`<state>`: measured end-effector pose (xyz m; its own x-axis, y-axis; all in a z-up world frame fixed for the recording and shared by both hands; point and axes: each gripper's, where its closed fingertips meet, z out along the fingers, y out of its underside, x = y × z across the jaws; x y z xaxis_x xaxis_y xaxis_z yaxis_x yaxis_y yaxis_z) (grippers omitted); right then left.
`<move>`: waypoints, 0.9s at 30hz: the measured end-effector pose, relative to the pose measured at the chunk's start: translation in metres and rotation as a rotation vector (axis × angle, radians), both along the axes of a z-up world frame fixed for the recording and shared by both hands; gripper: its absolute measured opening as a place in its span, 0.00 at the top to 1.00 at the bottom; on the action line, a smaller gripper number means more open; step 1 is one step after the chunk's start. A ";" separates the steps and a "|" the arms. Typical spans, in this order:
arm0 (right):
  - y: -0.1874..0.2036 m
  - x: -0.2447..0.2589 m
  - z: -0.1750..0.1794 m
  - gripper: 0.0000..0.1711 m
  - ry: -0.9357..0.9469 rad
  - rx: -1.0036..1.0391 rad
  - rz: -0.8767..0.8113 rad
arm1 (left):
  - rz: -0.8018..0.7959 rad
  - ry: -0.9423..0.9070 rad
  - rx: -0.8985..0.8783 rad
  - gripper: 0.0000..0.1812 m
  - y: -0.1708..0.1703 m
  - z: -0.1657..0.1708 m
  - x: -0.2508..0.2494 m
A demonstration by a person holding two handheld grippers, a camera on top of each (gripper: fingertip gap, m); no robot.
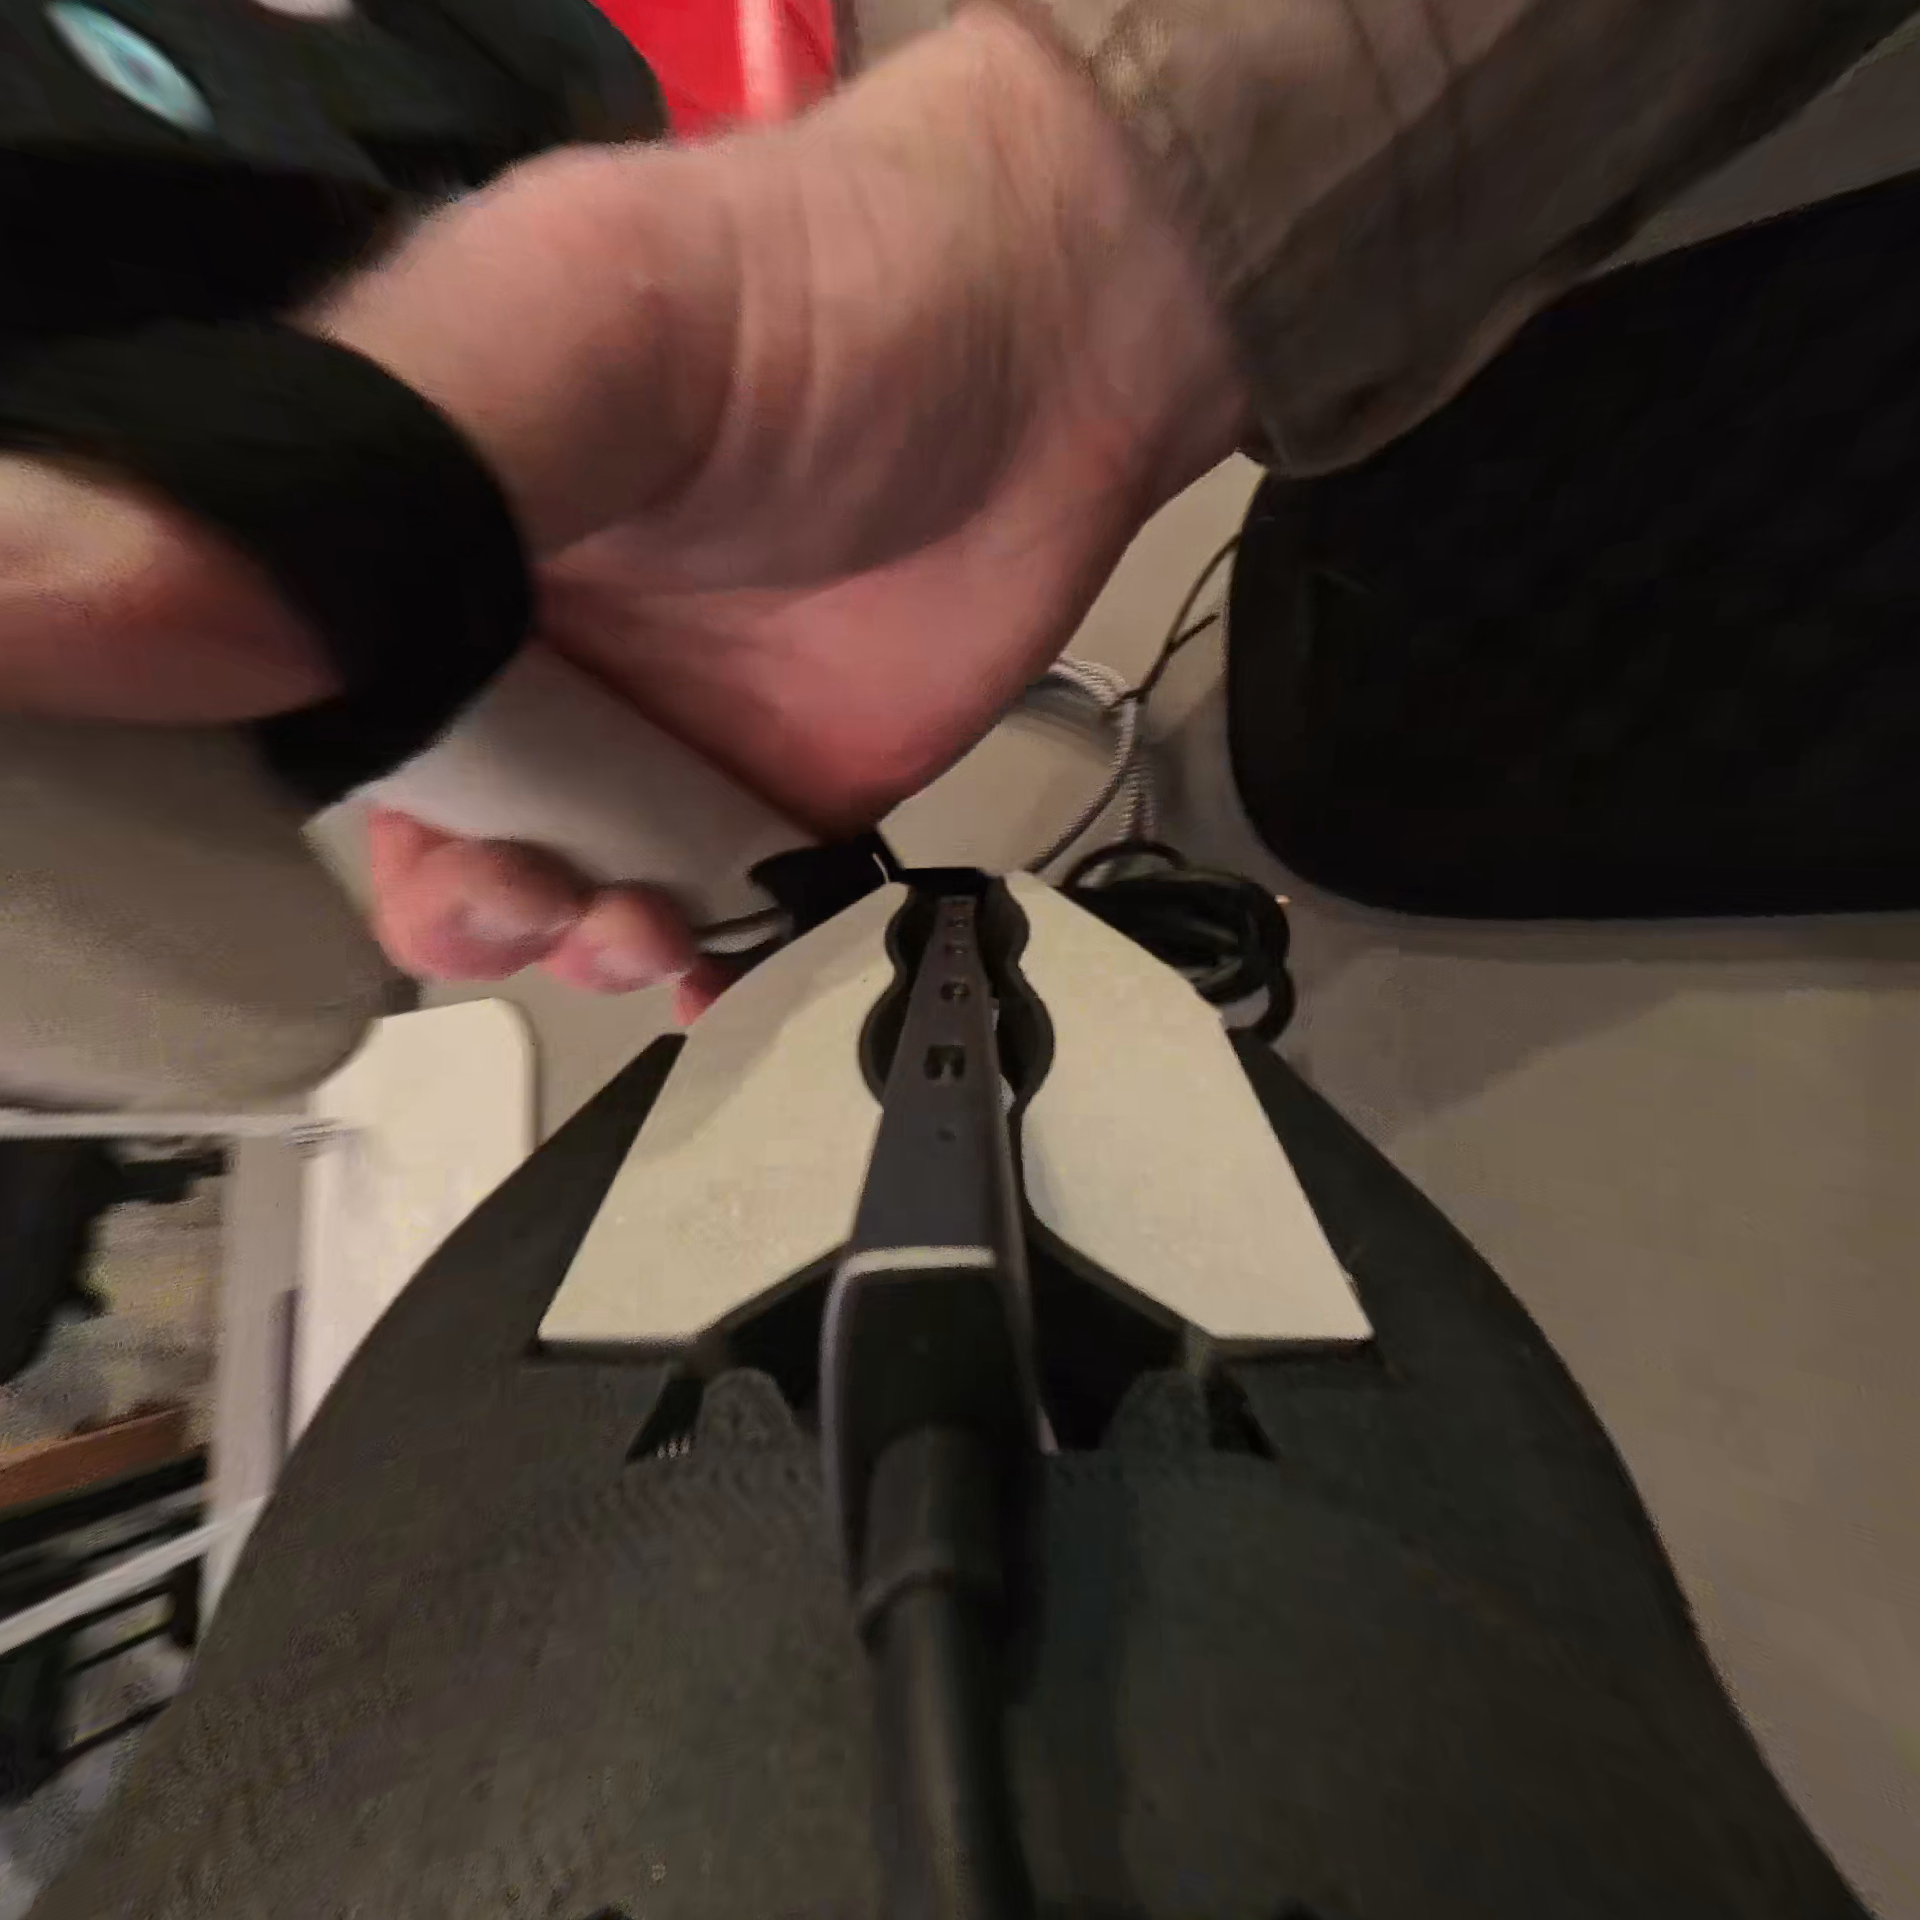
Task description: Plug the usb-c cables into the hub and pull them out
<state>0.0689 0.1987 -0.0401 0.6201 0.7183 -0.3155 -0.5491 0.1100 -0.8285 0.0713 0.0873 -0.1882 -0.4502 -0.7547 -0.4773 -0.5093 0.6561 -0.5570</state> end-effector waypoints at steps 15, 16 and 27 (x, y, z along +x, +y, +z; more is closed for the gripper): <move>-0.056 -0.015 0.007 0.58 -0.607 0.064 0.130 | 0.029 -0.003 -0.098 0.94 0.009 -0.026 0.005; -0.069 -0.023 -0.001 0.67 -0.729 0.093 0.145 | 0.033 -0.023 -0.122 0.94 0.010 -0.017 0.003; -0.107 -0.077 -0.040 0.87 -1.282 0.217 0.149 | -0.019 -0.035 -0.102 0.77 0.008 0.025 -0.010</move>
<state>-0.0086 0.0915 -0.0798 0.3026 0.7668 0.5661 0.5932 0.3133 -0.7416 0.0612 0.0958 -0.1635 -0.4493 -0.7915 -0.4143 -0.4764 0.6046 -0.6383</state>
